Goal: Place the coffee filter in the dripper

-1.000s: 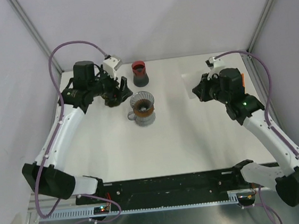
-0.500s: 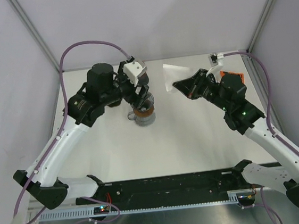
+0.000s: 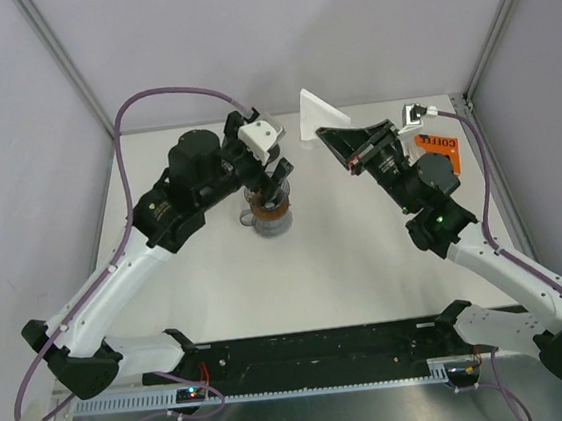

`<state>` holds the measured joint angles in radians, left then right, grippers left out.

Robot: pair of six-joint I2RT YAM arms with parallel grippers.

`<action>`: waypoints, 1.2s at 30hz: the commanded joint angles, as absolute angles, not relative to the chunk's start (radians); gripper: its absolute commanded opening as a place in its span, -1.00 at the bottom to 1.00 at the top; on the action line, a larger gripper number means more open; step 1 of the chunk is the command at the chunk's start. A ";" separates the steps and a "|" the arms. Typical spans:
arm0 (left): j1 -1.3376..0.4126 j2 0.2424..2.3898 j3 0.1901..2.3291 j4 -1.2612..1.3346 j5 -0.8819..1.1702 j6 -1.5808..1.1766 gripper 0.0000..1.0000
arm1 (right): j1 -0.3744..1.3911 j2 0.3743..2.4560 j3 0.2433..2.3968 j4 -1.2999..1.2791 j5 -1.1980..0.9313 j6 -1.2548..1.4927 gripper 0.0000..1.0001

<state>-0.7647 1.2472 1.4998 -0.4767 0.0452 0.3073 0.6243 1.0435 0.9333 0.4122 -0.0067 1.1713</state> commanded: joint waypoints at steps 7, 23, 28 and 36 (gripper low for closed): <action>-0.762 1.221 1.473 -0.265 0.175 0.174 0.97 | 0.698 1.066 0.936 0.673 0.166 1.298 -1.00; -0.761 1.293 1.623 -0.284 0.177 -0.037 0.73 | 0.771 1.088 0.937 0.725 0.199 1.317 -1.00; -0.762 1.316 1.659 -0.300 0.182 -0.056 0.58 | 0.783 1.091 0.936 0.724 0.191 1.321 -1.00; -0.762 1.317 1.655 -0.302 0.094 -0.015 -0.03 | 0.801 1.104 0.936 0.740 0.181 1.327 -1.00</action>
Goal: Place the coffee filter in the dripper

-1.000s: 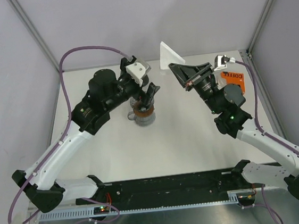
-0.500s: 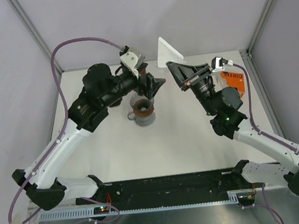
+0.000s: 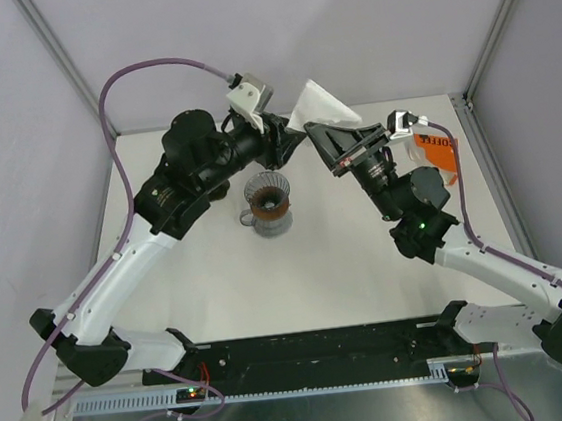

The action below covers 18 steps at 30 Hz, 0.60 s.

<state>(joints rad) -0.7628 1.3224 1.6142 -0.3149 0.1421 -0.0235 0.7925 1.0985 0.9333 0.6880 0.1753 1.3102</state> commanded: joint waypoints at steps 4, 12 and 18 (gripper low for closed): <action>-0.762 1.314 1.657 -0.303 0.076 -0.014 -0.31 | 0.804 1.126 0.936 0.743 0.165 1.348 -1.00; -0.761 1.287 1.616 -0.302 0.073 0.019 -0.97 | 0.801 1.128 0.919 0.745 0.181 1.341 -1.00; -0.760 1.242 1.521 -0.302 -0.019 0.074 -1.00 | 0.816 1.062 0.914 0.686 0.131 1.137 -0.29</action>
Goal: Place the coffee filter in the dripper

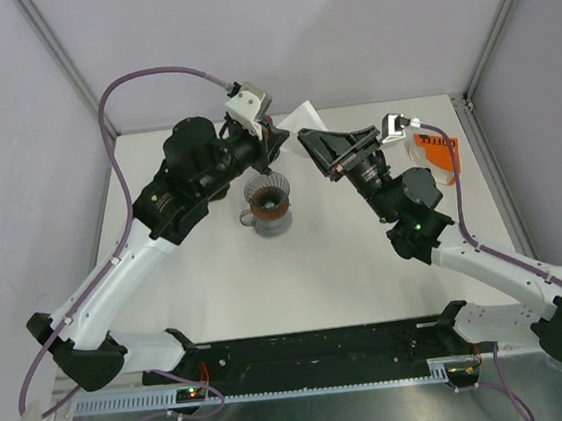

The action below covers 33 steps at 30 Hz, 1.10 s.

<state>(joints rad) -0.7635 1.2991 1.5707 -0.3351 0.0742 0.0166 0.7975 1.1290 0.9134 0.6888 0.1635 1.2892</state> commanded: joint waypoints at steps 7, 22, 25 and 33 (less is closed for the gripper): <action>-0.760 1.205 1.445 -0.319 -0.068 0.123 -1.00 | 0.936 0.953 0.920 0.447 0.040 0.721 0.05; -0.759 1.233 1.441 -0.446 0.006 0.057 -0.99 | 1.383 1.090 1.023 0.345 0.951 -0.495 0.53; -0.759 1.238 1.450 -0.457 0.030 0.048 -1.00 | 1.381 1.159 1.023 0.487 0.994 -0.640 0.45; -0.759 1.245 1.458 -0.470 0.051 0.044 -1.00 | 1.299 1.199 1.023 0.533 0.956 -0.629 0.12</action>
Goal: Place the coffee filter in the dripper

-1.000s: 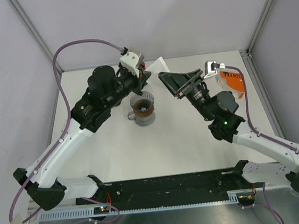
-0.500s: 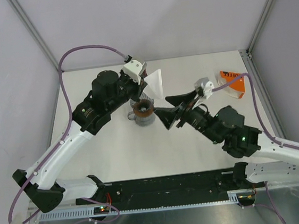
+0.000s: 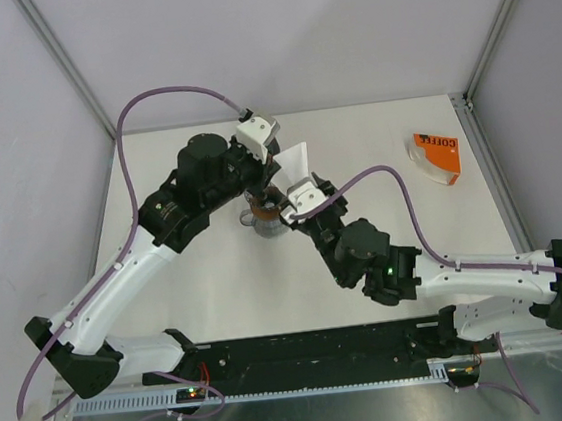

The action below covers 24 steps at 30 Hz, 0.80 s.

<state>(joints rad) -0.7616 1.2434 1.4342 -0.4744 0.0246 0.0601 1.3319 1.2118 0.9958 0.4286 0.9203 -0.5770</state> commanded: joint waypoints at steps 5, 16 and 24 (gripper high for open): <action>-0.759 1.251 1.470 -0.473 0.066 0.035 -1.00 | 1.257 1.217 1.031 0.484 0.915 -0.565 0.05; -0.759 1.265 1.482 -0.474 0.036 0.047 -1.00 | 1.284 1.223 1.040 0.479 0.894 -0.531 0.09; -0.759 1.276 1.489 -0.474 0.015 0.059 -1.00 | 1.281 1.110 1.046 0.275 0.665 -0.346 0.20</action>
